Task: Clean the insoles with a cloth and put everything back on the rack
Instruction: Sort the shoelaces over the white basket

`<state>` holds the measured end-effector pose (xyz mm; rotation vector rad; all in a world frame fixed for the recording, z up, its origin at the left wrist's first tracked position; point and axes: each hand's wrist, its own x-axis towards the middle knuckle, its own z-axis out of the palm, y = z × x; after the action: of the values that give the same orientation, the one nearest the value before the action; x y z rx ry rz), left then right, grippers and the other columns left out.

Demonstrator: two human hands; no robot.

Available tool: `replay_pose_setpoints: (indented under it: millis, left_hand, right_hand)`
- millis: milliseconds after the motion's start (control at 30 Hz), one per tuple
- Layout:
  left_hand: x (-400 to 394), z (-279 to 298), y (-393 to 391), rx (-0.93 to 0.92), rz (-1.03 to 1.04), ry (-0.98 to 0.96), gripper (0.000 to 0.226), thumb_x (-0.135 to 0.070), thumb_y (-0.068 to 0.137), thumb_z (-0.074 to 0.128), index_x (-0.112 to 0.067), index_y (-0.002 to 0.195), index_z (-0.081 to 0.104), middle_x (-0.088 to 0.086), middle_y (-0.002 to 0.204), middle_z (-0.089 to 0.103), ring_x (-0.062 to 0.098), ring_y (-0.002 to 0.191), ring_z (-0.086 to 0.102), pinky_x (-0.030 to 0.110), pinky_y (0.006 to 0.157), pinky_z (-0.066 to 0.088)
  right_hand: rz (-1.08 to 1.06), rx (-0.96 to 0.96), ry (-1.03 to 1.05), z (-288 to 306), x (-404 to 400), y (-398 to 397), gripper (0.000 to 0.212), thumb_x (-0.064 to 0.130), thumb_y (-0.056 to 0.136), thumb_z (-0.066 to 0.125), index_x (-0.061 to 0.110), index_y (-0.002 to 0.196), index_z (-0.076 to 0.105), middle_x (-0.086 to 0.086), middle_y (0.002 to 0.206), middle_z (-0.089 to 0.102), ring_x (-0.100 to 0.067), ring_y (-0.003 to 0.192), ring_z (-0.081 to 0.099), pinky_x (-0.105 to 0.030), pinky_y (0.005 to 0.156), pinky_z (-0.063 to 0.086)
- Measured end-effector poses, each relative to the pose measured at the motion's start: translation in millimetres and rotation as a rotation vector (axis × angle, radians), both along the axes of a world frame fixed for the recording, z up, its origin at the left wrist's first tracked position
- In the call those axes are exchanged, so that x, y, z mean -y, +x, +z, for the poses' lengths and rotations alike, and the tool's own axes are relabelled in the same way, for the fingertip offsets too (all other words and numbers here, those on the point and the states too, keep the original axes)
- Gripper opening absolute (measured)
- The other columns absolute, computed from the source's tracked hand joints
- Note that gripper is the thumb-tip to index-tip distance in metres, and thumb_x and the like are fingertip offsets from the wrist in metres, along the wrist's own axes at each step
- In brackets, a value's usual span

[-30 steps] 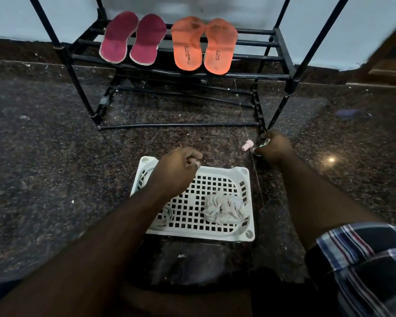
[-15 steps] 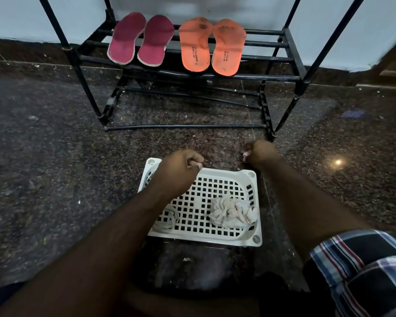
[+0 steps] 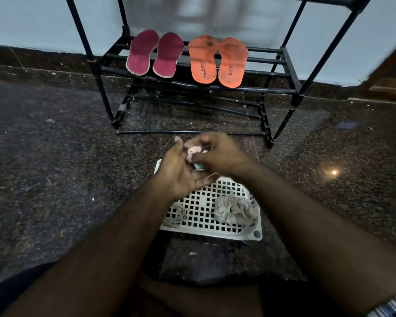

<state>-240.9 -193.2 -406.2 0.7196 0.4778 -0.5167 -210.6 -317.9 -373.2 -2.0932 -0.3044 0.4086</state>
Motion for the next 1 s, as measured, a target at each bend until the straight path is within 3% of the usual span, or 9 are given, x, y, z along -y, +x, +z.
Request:
replay_pose_setpoints:
  millis: [133, 267, 333, 367, 500, 633, 733, 833, 1000]
  left_hand:
    - [-3.3, 4.3, -3.0, -0.066, 0.058, -0.103, 0.064, -0.062, 0.102, 0.028, -0.011, 0.116, 0.065, 0.015, 0.100, 0.075, 0.028, 0.084, 0.074, 0.038, 0.068, 0.059]
    - [-10.2, 5.1, 0.9, -0.101, 0.039, 0.016, 0.028, -0.033, 0.102, 0.052, -0.008, 0.106, 0.065, 0.012, 0.089, 0.064, 0.021, 0.068, 0.066, 0.023, 0.049, 0.055]
    - [-12.7, 6.3, 1.4, -0.089, 0.033, 0.072, 0.014, -0.014, 0.098, 0.054, -0.007, 0.107, 0.064, 0.012, 0.090, 0.061, 0.019, 0.069, 0.064, 0.022, 0.050, 0.056]
    - [-13.2, 6.3, 1.5, -0.083, 0.033, 0.099, 0.017, -0.008, 0.097, 0.052, -0.007, 0.111, 0.062, 0.012, 0.091, 0.061, 0.018, 0.070, 0.063, 0.021, 0.050, 0.056]
    - [-12.3, 4.2, 2.8, -0.061, 0.020, 0.172, 0.022, -0.001, 0.098, 0.047, -0.005, 0.115, 0.060, 0.013, 0.096, 0.064, 0.011, 0.059, 0.058, 0.015, 0.044, 0.047]
    - [-15.3, 1.5, 4.4, -0.062, 0.041, 0.200, 0.015, -0.006, 0.099, 0.050, -0.005, 0.108, 0.062, 0.012, 0.094, 0.061, 0.013, 0.065, 0.058, 0.017, 0.045, 0.049]
    - [-17.7, 0.1, 4.5, -0.076, 0.035, 0.212, 0.021, -0.003, 0.097, 0.044, -0.005, 0.111, 0.060, 0.014, 0.096, 0.058, 0.017, 0.073, 0.058, 0.019, 0.050, 0.052]
    - [-17.0, -1.5, 4.3, -0.076, 0.001, 0.254, 0.029, 0.004, 0.093, 0.039, -0.005, 0.111, 0.059, 0.016, 0.105, 0.056, 0.019, 0.076, 0.059, 0.021, 0.053, 0.054]
    - [-16.5, -5.3, 5.0, -0.063, -0.006, 0.287, 0.027, 0.008, 0.093, 0.041, -0.006, 0.107, 0.059, 0.017, 0.114, 0.055, 0.021, 0.085, 0.062, 0.021, 0.050, 0.055]
  right_hand:
    - [-0.020, 0.091, -0.094, 5.7, -9.0, -13.3, 0.023, 0.019, 0.085, 0.071, 0.023, 0.107, 0.065, 0.007, 0.094, 0.070, -0.010, 0.084, 0.068, -0.036, 0.077, 0.058]
    - [-0.319, -0.069, 0.389, 25.2, 20.5, -7.9, 0.013, 0.011, 0.093, 0.061, 0.011, 0.106, 0.061, -0.006, 0.095, 0.065, -0.018, 0.077, 0.059, -0.031, 0.061, 0.051]
    - [-0.474, -0.212, 0.591, 22.6, 45.3, -7.3, 0.015, 0.012, 0.097, 0.054, 0.005, 0.110, 0.059, -0.012, 0.099, 0.063, -0.021, 0.082, 0.060, -0.027, 0.063, 0.051]
    - [-0.539, -0.256, 0.594, 15.6, 56.5, -8.5, 0.017, 0.014, 0.099, 0.052, 0.003, 0.110, 0.059, -0.014, 0.099, 0.062, -0.022, 0.083, 0.061, -0.027, 0.064, 0.051]
    - [-0.562, -0.233, 0.373, -23.0, 73.8, -9.9, 0.011, 0.017, 0.099, 0.055, 0.008, 0.095, 0.059, -0.011, 0.086, 0.063, -0.016, 0.064, 0.062, -0.025, 0.055, 0.051]
    - [-0.387, 0.010, -0.123, -37.8, 69.6, -7.6, 0.011, 0.026, 0.088, 0.069, 0.015, 0.090, 0.066, -0.001, 0.082, 0.069, -0.013, 0.069, 0.065, -0.030, 0.061, 0.054]
    - [-0.258, 0.060, -0.246, -48.1, 60.3, -10.4, 0.010, 0.020, 0.084, 0.073, 0.019, 0.091, 0.067, 0.003, 0.084, 0.069, -0.010, 0.074, 0.066, -0.030, 0.065, 0.054]
    - [-0.148, 0.141, -0.397, -62.2, 52.0, -9.5, 0.016, 0.022, 0.082, 0.075, 0.022, 0.097, 0.070, 0.011, 0.087, 0.066, -0.002, 0.073, 0.060, -0.020, 0.058, 0.042]
    - [-0.042, 0.194, -0.448, -71.9, 39.8, -4.6, 0.015, 0.026, 0.080, 0.077, 0.021, 0.093, 0.072, 0.005, 0.089, 0.071, -0.011, 0.080, 0.064, -0.026, 0.072, 0.051]
